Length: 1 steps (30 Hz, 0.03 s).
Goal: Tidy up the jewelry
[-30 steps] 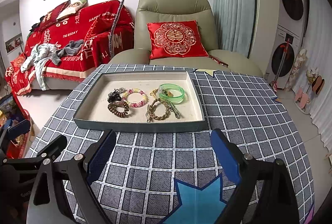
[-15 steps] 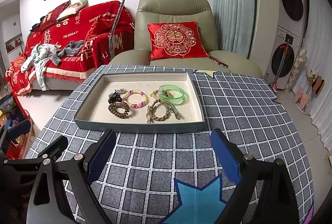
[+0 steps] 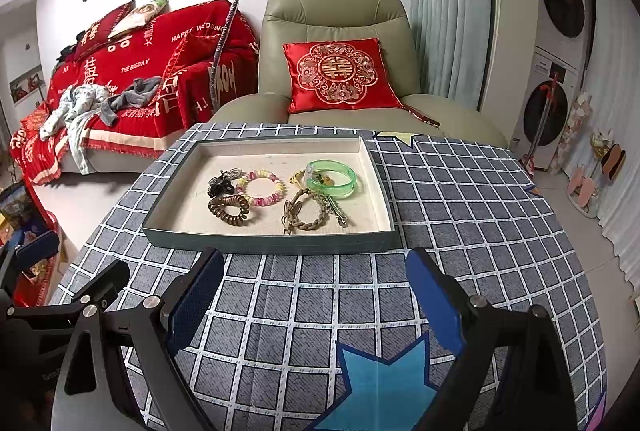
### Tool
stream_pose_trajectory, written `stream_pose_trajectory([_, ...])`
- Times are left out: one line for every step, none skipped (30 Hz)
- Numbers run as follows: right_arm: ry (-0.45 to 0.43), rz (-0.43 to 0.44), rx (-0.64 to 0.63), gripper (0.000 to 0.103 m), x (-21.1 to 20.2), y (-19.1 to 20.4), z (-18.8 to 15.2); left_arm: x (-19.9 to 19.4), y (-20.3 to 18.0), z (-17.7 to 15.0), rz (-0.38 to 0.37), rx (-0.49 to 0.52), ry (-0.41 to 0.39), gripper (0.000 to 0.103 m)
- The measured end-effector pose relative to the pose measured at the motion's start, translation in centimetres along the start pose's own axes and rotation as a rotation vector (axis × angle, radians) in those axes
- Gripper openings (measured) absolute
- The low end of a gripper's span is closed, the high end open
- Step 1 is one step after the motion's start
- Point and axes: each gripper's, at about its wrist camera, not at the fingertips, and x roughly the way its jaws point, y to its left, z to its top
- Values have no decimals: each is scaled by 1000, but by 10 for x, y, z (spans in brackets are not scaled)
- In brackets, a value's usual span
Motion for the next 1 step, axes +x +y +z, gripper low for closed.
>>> stream_pose_trajectory([1,0,0,94,0,0,-1,0,0,0,-4,0,3,103])
